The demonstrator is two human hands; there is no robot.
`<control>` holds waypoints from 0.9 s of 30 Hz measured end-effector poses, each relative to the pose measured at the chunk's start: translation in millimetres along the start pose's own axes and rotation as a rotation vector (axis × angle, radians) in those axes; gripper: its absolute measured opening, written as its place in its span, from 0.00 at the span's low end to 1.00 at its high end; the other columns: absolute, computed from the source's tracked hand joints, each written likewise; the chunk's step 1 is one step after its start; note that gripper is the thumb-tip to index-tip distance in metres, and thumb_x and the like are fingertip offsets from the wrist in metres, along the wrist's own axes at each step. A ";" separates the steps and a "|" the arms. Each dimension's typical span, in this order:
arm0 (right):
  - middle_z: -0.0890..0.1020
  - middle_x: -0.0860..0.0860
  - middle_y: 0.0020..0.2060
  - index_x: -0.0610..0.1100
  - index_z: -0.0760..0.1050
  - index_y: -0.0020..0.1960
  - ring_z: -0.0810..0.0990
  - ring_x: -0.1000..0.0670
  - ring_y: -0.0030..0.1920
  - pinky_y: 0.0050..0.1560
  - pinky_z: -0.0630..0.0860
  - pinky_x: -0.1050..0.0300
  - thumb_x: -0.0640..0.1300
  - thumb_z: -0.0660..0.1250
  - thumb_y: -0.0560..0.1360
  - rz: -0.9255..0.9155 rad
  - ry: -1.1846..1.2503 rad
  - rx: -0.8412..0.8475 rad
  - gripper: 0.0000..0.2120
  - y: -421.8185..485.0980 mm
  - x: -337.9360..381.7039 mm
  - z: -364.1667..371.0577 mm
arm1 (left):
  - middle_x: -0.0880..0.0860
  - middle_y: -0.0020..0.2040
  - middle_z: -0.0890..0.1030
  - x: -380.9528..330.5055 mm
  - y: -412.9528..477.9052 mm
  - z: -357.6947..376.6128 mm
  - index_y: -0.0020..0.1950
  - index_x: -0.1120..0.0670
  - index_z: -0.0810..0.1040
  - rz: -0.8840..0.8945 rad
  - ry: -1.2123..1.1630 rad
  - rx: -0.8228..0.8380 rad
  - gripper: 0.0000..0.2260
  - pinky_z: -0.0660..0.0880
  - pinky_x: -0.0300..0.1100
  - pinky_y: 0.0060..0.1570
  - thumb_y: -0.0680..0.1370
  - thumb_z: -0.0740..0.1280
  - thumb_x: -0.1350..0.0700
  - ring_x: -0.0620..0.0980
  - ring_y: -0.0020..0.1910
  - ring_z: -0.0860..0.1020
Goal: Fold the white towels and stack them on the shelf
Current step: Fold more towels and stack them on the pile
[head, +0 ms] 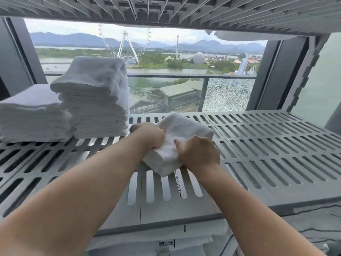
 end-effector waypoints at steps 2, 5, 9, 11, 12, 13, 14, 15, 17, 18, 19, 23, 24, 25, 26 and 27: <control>0.83 0.44 0.47 0.44 0.77 0.48 0.82 0.41 0.49 0.41 0.70 0.53 0.67 0.60 0.75 0.087 -0.018 0.090 0.25 4.9 -11.4 -0.8 | 0.58 0.70 0.72 5.8 -6.6 1.1 0.74 0.55 0.68 -0.020 -0.057 0.002 0.20 0.69 0.61 0.64 0.84 0.50 0.51 0.62 0.66 0.72; 0.80 0.44 0.56 0.43 0.70 0.62 0.80 0.41 0.57 0.45 0.71 0.50 0.66 0.62 0.74 0.167 0.029 0.228 0.29 7.5 -16.1 5.7 | 0.59 0.79 0.59 16.0 -14.8 6.9 0.81 0.54 0.52 -0.004 -0.223 0.056 0.27 0.64 0.61 0.70 0.81 0.52 0.56 0.64 0.73 0.66; 0.70 0.39 0.69 0.39 0.56 0.74 0.74 0.38 0.64 0.56 0.71 0.47 0.53 0.64 0.75 0.237 0.223 0.412 0.33 -0.6 -4.1 23.4 | 0.59 0.73 0.71 26.0 -45.0 -1.8 0.81 0.41 0.50 0.140 -0.419 -0.009 0.28 0.68 0.47 0.61 0.83 0.58 0.48 0.55 0.61 0.74; 0.71 0.37 0.65 0.37 0.57 0.71 0.75 0.36 0.62 0.57 0.72 0.47 0.44 0.63 0.74 0.182 0.315 0.303 0.29 -5.3 4.2 18.1 | 0.54 0.68 0.75 30.8 -61.8 -5.3 0.73 0.40 0.67 0.196 -0.536 -0.036 0.20 0.70 0.44 0.56 0.81 0.63 0.49 0.51 0.54 0.76; 0.72 0.36 0.63 0.39 0.58 0.70 0.75 0.36 0.60 0.56 0.73 0.48 0.42 0.63 0.73 0.151 0.371 0.226 0.28 -8.6 8.1 11.9 | 0.52 0.67 0.76 33.2 -70.0 -8.1 0.69 0.40 0.73 0.215 -0.614 -0.059 0.17 0.73 0.44 0.56 0.80 0.65 0.49 0.51 0.54 0.77; 0.73 0.37 0.61 0.41 0.60 0.69 0.75 0.36 0.58 0.55 0.72 0.49 0.40 0.64 0.72 0.127 0.433 0.160 0.27 -12.6 12.8 4.7 | 0.51 0.65 0.77 36.7 -78.2 -11.6 0.65 0.41 0.75 0.232 -0.686 -0.097 0.15 0.74 0.45 0.57 0.79 0.67 0.50 0.51 0.54 0.79; 0.72 0.38 0.61 0.42 0.61 0.69 0.75 0.37 0.58 0.55 0.71 0.49 0.39 0.64 0.71 0.103 0.492 0.102 0.27 -15.3 18.7 -2.3 | 0.50 0.64 0.78 40.6 -85.7 -17.5 0.63 0.41 0.77 0.248 -0.736 -0.149 0.13 0.74 0.44 0.57 0.79 0.68 0.51 0.50 0.54 0.79; 0.72 0.38 0.61 0.43 0.62 0.68 0.75 0.37 0.58 0.55 0.71 0.49 0.38 0.64 0.70 0.077 0.542 0.045 0.27 -17.9 25.4 -10.3 | 0.49 0.63 0.79 45.6 -93.3 -24.8 0.62 0.41 0.78 0.263 -0.772 -0.207 0.13 0.74 0.42 0.56 0.78 0.69 0.52 0.49 0.54 0.79; 0.72 0.40 0.60 0.45 0.64 0.67 0.73 0.39 0.60 0.54 0.71 0.50 0.36 0.64 0.69 0.025 0.616 -0.085 0.26 -21.9 41.5 -29.8 | 0.51 0.59 0.81 60.0 -106.0 -41.4 0.61 0.42 0.79 0.270 -0.845 -0.314 0.13 0.74 0.39 0.49 0.77 0.69 0.53 0.49 0.50 0.79; 0.72 0.41 0.60 0.46 0.65 0.66 0.73 0.40 0.61 0.52 0.70 0.52 0.37 0.64 0.69 0.003 0.643 -0.154 0.26 -23.8 50.4 -40.7 | 0.52 0.57 0.81 69.4 -113.2 -50.1 0.61 0.42 0.79 0.267 -0.899 -0.352 0.14 0.76 0.39 0.45 0.76 0.69 0.55 0.50 0.47 0.80; 0.72 0.44 0.60 0.48 0.65 0.66 0.73 0.41 0.60 0.50 0.68 0.54 0.37 0.64 0.69 -0.014 0.666 -0.219 0.26 -25.9 59.9 -51.8 | 0.53 0.56 0.81 79.5 -120.7 -58.8 0.60 0.41 0.80 0.265 -0.966 -0.379 0.16 0.78 0.41 0.43 0.75 0.67 0.56 0.52 0.45 0.81; 0.70 0.52 0.56 0.53 0.67 0.65 0.74 0.44 0.59 0.47 0.66 0.55 0.40 0.64 0.68 -0.091 0.774 -0.343 0.26 -28.4 109.7 -80.6 | 0.52 0.62 0.79 134.1 -151.0 -85.2 0.60 0.39 0.80 0.231 -1.178 -0.519 0.25 0.81 0.49 0.52 0.68 0.60 0.59 0.53 0.53 0.81; 0.71 0.52 0.57 0.53 0.67 0.66 0.74 0.44 0.59 0.47 0.66 0.55 0.39 0.64 0.69 -0.111 0.798 -0.342 0.26 -27.0 125.1 -82.4 | 0.51 0.63 0.78 151.7 -154.6 -86.8 0.60 0.40 0.81 0.212 -1.229 -0.542 0.25 0.81 0.48 0.52 0.68 0.59 0.60 0.52 0.54 0.80; 0.71 0.51 0.58 0.53 0.68 0.66 0.74 0.44 0.60 0.47 0.67 0.55 0.39 0.64 0.69 -0.132 0.812 -0.337 0.26 -25.6 142.0 -82.1 | 0.51 0.62 0.78 170.1 -156.8 -86.0 0.61 0.41 0.81 0.189 -1.270 -0.553 0.26 0.81 0.44 0.50 0.70 0.58 0.61 0.51 0.54 0.80; 0.72 0.50 0.59 0.53 0.68 0.67 0.74 0.44 0.61 0.49 0.69 0.55 0.39 0.64 0.70 -0.155 0.821 -0.328 0.26 -24.5 160.7 -80.0 | 0.49 0.61 0.79 190.1 -158.1 -83.6 0.62 0.41 0.81 0.160 -1.298 -0.557 0.26 0.80 0.40 0.46 0.71 0.58 0.63 0.50 0.52 0.80; 0.72 0.49 0.60 0.53 0.69 0.67 0.74 0.44 0.61 0.50 0.70 0.54 0.39 0.64 0.70 -0.177 0.825 -0.320 0.26 -23.5 181.0 -76.4 | 0.48 0.59 0.79 210.7 -158.8 -80.4 0.62 0.41 0.81 0.131 -1.318 -0.559 0.27 0.79 0.38 0.43 0.72 0.57 0.65 0.48 0.49 0.80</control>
Point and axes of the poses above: each hand's wrist, its own y-axis towards the middle knuckle, its own z-axis out of the palm, x = y × z, the point moved 7 cm from there along y, towards the middle knuckle
